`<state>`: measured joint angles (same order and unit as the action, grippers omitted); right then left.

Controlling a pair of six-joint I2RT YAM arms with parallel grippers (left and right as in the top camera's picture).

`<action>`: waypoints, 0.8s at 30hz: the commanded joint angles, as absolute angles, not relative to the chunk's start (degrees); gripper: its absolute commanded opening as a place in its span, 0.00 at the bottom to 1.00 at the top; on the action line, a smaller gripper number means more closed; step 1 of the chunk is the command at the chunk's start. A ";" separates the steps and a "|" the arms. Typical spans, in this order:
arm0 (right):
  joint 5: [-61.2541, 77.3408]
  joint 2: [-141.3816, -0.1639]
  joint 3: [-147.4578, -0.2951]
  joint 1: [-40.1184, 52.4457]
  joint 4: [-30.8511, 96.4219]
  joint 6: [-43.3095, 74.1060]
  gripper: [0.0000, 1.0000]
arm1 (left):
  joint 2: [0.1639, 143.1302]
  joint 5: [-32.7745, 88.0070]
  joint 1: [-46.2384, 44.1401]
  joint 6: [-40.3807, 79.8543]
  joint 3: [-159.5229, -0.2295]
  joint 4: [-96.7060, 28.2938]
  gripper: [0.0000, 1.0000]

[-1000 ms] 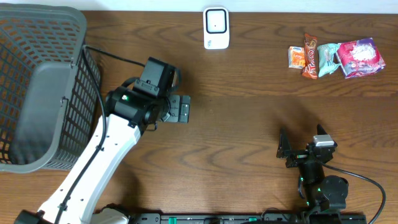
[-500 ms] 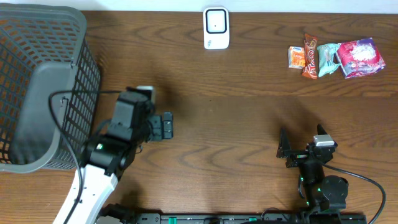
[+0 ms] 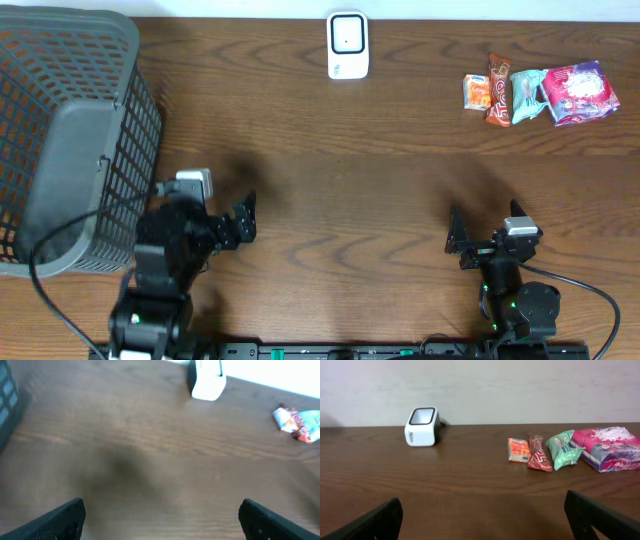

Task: Scan the item barcode

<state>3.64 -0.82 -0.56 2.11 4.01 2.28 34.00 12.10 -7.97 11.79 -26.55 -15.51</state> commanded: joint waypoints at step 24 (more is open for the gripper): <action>3.33 -0.34 -0.32 1.50 4.08 1.43 0.99 | 12.62 6.46 -7.29 9.80 -0.23 13.96 0.98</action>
